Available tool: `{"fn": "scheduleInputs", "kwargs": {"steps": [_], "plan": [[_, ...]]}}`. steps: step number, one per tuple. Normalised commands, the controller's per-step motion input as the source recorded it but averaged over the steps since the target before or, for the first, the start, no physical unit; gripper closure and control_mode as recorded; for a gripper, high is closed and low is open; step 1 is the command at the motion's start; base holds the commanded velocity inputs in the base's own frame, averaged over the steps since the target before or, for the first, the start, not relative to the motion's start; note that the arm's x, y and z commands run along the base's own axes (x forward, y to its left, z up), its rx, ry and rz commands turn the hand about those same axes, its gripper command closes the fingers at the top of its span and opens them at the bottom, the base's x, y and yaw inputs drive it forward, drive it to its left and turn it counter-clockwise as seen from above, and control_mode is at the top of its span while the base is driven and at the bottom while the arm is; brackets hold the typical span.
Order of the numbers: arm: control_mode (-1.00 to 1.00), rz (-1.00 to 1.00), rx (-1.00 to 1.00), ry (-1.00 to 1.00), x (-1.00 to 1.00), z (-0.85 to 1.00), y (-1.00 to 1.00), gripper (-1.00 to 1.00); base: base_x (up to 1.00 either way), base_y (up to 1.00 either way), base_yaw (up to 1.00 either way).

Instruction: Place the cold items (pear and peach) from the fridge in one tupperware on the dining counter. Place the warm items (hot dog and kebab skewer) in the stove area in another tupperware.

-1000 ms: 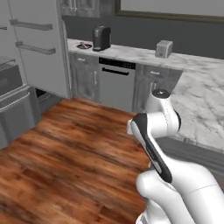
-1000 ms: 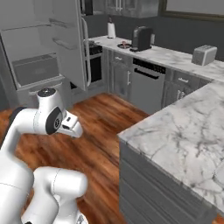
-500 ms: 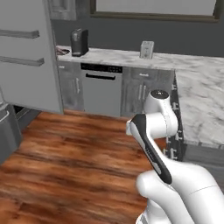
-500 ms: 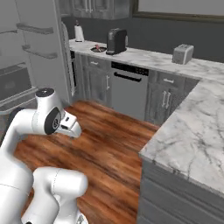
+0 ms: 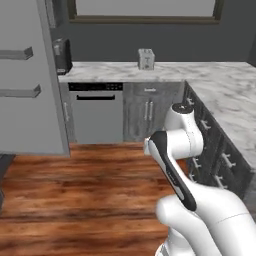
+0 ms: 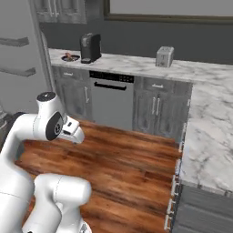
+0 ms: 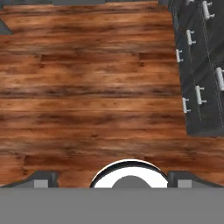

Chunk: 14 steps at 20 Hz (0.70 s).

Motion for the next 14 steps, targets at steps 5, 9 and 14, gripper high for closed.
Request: {"fn": "scheduleInputs", "kwargs": {"steps": [5,9,14], "plan": [[1.00,0.00,0.00,0.00,0.00,0.00,0.00,-1.00,0.99,0.35,-0.24],[1.00,0.00,0.00,0.00,0.00,0.00,0.00,-1.00,1.00,0.03,-0.06],[1.00,0.00,0.00,0.00,0.00,0.00,0.00,-1.00,1.00,0.07,-0.04]]}}
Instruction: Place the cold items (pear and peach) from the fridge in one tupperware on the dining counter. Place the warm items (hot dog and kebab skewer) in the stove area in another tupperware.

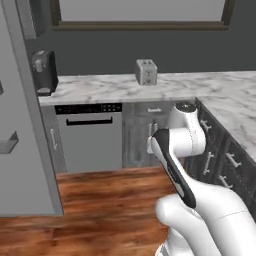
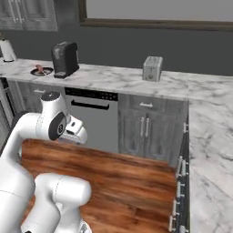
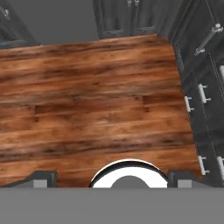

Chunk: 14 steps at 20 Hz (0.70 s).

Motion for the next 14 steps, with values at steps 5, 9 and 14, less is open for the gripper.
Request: {"fn": "scheduleInputs", "kwargs": {"steps": [5,9,14], "plan": [[1.00,0.00,0.00,0.00,0.00,0.00,0.00,-1.00,1.00,0.04,-0.01],[1.00,0.00,0.00,0.00,0.00,0.00,0.00,-1.00,1.00,-0.11,0.07],[1.00,0.00,0.00,0.00,0.00,0.00,0.00,-1.00,0.98,-0.04,0.30]]}}
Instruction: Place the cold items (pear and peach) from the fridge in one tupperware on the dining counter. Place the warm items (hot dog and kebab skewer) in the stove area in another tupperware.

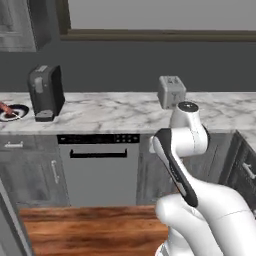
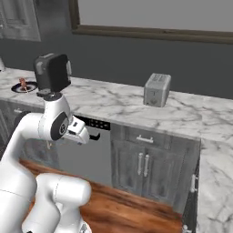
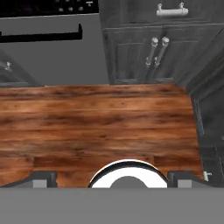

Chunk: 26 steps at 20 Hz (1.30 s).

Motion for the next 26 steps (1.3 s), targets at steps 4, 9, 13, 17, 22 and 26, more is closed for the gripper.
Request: {"fn": "scheduleInputs", "kwargs": {"steps": [4,9,13,17,22,26], "plan": [[1.00,0.00,0.00,0.00,0.00,0.00,0.00,-1.00,0.74,0.08,0.74],[1.00,0.00,0.00,0.00,0.00,0.00,0.00,-1.00,0.19,-0.18,0.65],[1.00,0.00,0.00,0.00,0.00,0.00,0.00,-1.00,0.20,-0.39,0.57],[1.00,0.00,0.00,0.00,0.00,0.00,0.00,-1.00,0.54,-0.32,0.54],[1.00,0.00,0.00,0.00,0.00,0.00,0.00,-1.00,0.35,-0.12,0.40],[1.00,0.00,0.00,0.00,0.00,0.00,0.00,-1.00,0.40,-0.17,0.28]]}}
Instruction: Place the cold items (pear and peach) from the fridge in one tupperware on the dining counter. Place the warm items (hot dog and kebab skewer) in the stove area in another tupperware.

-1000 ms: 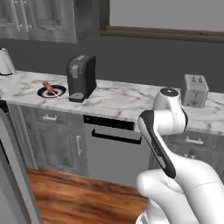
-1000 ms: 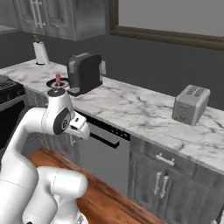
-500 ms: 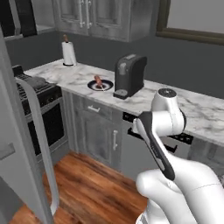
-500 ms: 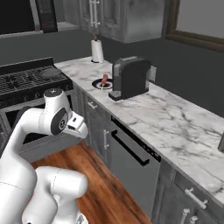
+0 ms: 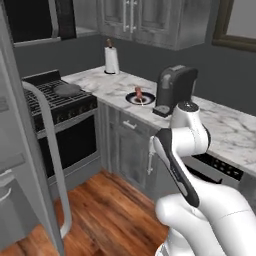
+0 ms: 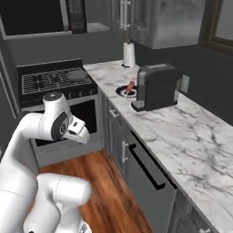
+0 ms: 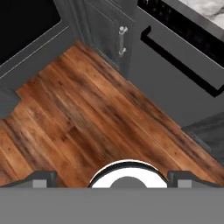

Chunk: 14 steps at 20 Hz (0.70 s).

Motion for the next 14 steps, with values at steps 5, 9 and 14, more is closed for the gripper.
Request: {"fn": "scheduleInputs", "kwargs": {"steps": [5,9,14], "plan": [[1.00,0.00,0.00,0.00,0.00,0.00,0.00,-1.00,0.57,-0.33,0.32],[1.00,0.00,0.00,0.00,0.00,0.00,0.00,-1.00,0.39,0.00,0.25],[1.00,0.00,0.00,0.00,0.00,0.00,0.00,-1.00,0.80,-0.14,0.42]]}}
